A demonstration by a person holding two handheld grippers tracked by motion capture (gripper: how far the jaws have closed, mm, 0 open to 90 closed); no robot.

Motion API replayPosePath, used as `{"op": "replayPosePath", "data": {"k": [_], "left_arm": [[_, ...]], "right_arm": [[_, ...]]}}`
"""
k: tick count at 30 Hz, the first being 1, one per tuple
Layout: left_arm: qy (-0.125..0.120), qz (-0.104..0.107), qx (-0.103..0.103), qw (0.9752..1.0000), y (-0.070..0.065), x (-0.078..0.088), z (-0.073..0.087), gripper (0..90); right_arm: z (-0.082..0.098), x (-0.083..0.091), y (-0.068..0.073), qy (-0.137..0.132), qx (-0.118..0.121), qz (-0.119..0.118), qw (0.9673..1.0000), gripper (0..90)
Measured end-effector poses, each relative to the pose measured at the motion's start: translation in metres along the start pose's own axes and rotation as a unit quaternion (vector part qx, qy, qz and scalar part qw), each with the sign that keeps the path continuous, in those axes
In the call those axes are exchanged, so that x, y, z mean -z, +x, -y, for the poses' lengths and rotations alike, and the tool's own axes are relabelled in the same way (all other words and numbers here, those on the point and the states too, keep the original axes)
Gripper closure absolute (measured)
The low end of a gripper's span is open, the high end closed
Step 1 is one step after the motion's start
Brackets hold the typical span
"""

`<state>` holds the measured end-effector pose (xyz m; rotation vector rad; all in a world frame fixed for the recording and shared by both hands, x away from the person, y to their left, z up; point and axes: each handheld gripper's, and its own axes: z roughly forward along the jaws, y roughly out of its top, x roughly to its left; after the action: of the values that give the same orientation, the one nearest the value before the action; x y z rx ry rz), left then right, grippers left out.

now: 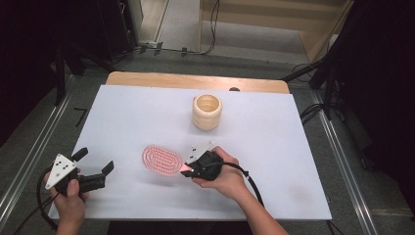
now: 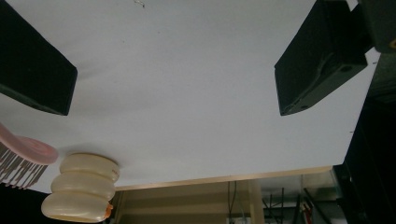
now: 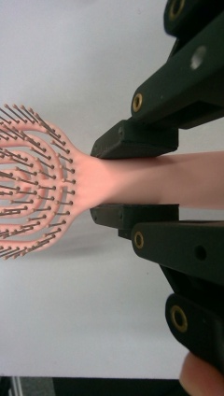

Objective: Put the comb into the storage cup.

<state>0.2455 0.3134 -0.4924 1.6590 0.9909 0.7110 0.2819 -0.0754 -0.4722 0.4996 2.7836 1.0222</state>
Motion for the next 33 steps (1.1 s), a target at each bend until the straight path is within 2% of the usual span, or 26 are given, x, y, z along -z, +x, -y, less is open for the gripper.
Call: {"op": "replayPosePath", "data": {"k": [3, 12, 13, 18, 21, 26, 33], "left_arm": [[-0.002, 0.0, 0.003, 1.0, 0.001, 0.001, 0.0, 0.0], [0.0, -0.004, 0.0, 1.0, 0.0, 0.0, 0.0, 0.0], [0.0, -0.004, -0.001, 1.0, 0.0, 0.0, 0.0, 0.0], [0.003, -0.004, -0.007, 1.0, -0.002, 0.0, 0.0, 0.0], [0.003, -0.004, -0.007, 1.0, -0.002, 0.0, 0.0, 0.0], [0.002, -0.002, -0.007, 1.0, -0.002, 0.0, 0.0, 0.0], [0.006, 0.002, -0.029, 0.9996, -0.008, -0.001, -0.003, 0.0]], "right_arm": [[0.004, 0.004, 0.002, -0.017, 0.004, 0.007, 0.9998, 68.1], [0.016, 0.015, 0.007, -0.057, -0.02, 0.024, 0.9979, 68.1], [0.019, 0.018, 0.006, -0.071, -0.023, 0.031, 0.9967, 68.1], [0.026, 0.024, 0.006, -0.094, -0.035, 0.035, 0.9943, 68.1], [0.032, 0.028, 0.005, -0.113, -0.047, 0.035, 0.9919, 68.1], [0.036, 0.032, 0.004, -0.126, -0.055, 0.04, 0.9897, 68.1], [0.041, 0.031, 0.005, -0.146, -0.068, 0.042, 0.9861, 68.1]]}}
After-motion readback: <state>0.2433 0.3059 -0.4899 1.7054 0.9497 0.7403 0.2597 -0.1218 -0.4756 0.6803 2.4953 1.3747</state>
